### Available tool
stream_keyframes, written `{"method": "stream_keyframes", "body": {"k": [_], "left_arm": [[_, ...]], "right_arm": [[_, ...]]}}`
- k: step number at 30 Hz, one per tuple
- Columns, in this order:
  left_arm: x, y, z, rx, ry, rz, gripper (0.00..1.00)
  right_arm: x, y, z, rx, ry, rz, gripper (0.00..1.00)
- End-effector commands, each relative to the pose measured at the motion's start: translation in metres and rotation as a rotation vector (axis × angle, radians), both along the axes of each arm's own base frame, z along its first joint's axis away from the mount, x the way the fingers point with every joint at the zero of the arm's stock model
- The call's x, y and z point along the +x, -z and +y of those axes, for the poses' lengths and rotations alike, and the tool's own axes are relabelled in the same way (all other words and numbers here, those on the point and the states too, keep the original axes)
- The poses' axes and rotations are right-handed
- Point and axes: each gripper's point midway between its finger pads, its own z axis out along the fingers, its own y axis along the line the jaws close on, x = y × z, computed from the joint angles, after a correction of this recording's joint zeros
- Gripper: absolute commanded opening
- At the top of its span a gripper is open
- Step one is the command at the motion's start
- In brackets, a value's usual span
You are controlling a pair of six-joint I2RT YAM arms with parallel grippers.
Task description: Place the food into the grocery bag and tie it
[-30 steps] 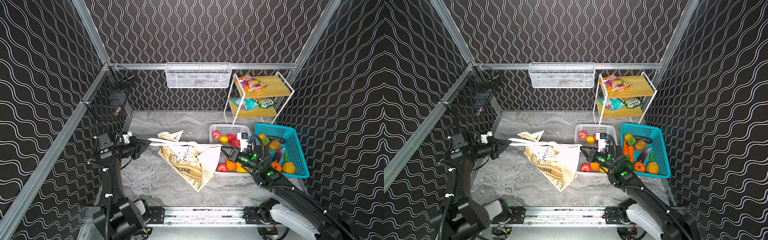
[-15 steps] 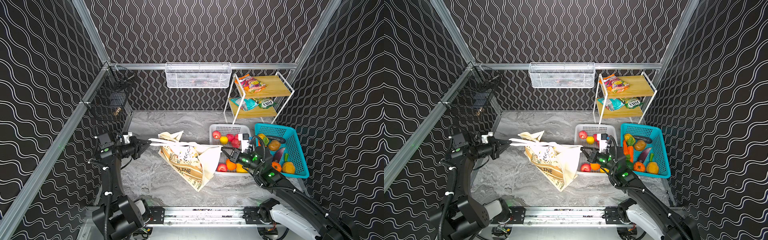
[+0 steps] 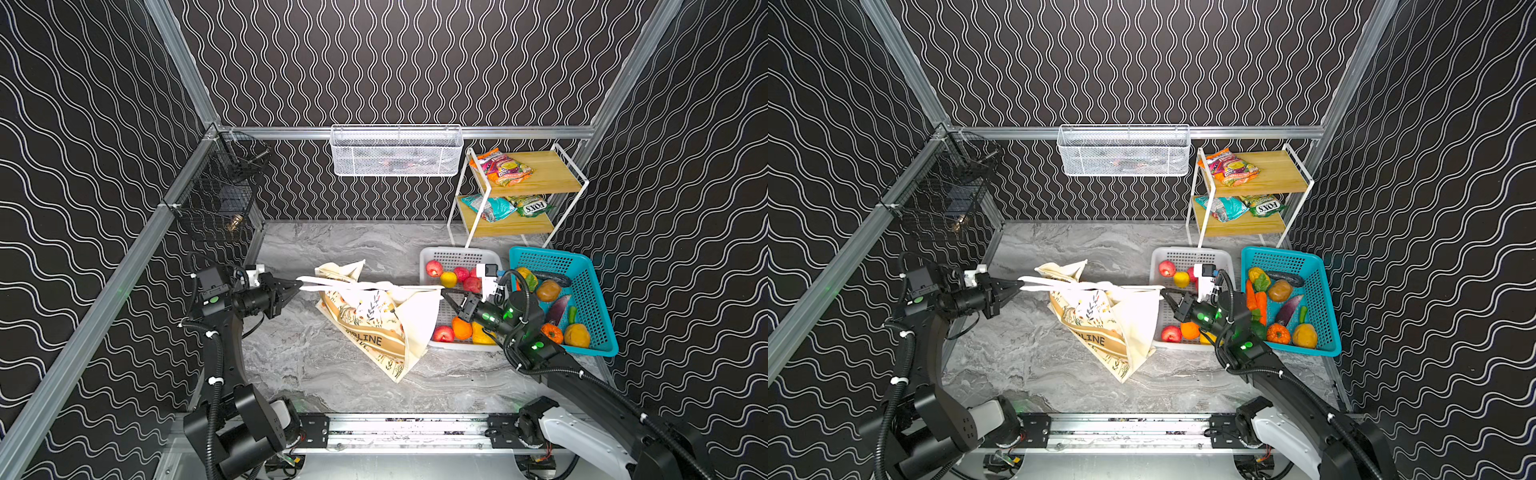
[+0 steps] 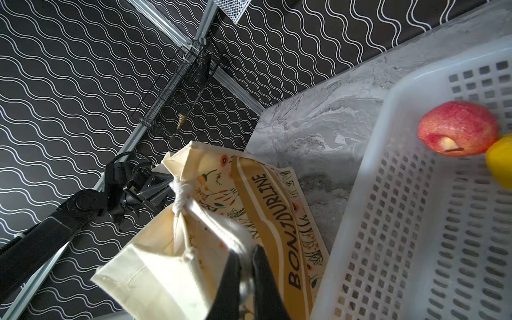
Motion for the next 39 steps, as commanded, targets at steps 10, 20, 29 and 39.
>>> {"method": "stream_keyframes", "body": {"k": [10, 20, 29, 39], "left_arm": [[0.036, -0.024, 0.099, 0.537, -0.395, -0.152, 0.29], [0.034, -0.037, 0.088, 0.539, -0.368, -0.19, 0.41], [0.039, -0.058, 0.059, 0.47, -0.3, -0.282, 0.63], [0.033, -0.079, 0.023, 0.434, -0.209, -0.357, 0.9]], "right_arm": [[0.053, -0.004, -0.078, -0.07, 0.535, -0.056, 0.12], [0.052, -0.004, -0.054, -0.093, 0.441, -0.068, 0.28], [0.051, -0.01, -0.008, -0.117, 0.265, -0.102, 0.42], [0.045, -0.015, -0.003, -0.188, 0.263, -0.137, 0.78]]}}
